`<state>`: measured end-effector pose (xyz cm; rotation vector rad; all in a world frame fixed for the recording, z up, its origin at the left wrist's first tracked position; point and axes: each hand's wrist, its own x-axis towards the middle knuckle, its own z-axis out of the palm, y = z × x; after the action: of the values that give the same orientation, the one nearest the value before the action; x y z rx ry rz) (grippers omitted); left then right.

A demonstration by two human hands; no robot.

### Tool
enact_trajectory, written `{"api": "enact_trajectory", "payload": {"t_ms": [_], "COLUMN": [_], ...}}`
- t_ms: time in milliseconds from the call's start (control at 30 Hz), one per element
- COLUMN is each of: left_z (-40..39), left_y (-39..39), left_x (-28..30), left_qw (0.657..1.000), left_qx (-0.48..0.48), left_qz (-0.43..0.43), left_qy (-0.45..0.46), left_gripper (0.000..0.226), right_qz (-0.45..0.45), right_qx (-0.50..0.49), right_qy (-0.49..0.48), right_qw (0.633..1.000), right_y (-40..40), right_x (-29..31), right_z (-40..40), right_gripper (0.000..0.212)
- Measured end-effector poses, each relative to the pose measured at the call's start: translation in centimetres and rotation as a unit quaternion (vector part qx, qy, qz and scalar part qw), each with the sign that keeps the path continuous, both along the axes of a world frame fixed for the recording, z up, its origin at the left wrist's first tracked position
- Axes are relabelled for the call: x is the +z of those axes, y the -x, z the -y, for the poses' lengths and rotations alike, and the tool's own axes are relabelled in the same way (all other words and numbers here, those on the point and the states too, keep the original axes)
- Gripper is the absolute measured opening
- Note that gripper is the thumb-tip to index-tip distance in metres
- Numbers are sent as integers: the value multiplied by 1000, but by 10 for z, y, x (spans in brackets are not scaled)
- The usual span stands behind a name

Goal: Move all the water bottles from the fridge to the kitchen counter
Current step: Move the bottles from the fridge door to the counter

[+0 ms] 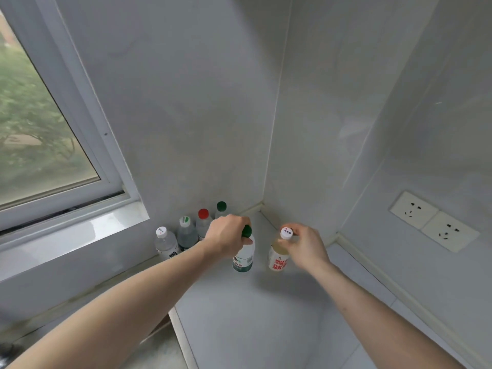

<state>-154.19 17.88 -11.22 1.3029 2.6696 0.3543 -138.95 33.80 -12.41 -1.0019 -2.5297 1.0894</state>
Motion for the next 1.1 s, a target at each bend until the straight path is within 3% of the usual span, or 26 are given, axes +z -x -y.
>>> {"api": "enact_trajectory", "payload": {"t_ms": [167,400,1100], "left_z": [-35,-76,-100], "left_y": [32,79,140], "left_x": [-6,-22,-61], "left_qw": [999,994,990], "left_qx": [1,-6,75], "left_qz": [-31,-85,-90], "left_qy": [31,68,82], "left_gripper": [24,24,21], "right_qz": [5,-13,-2], "right_qx": [-5,-11,36], "right_qy": [8,23,30], "right_qw": [1000,1000,999], "right_y": [46,101,197], "right_x": [-8,-24,-75], "right_z": [-31,-64,-84], "right_gripper": [11,18,15]}}
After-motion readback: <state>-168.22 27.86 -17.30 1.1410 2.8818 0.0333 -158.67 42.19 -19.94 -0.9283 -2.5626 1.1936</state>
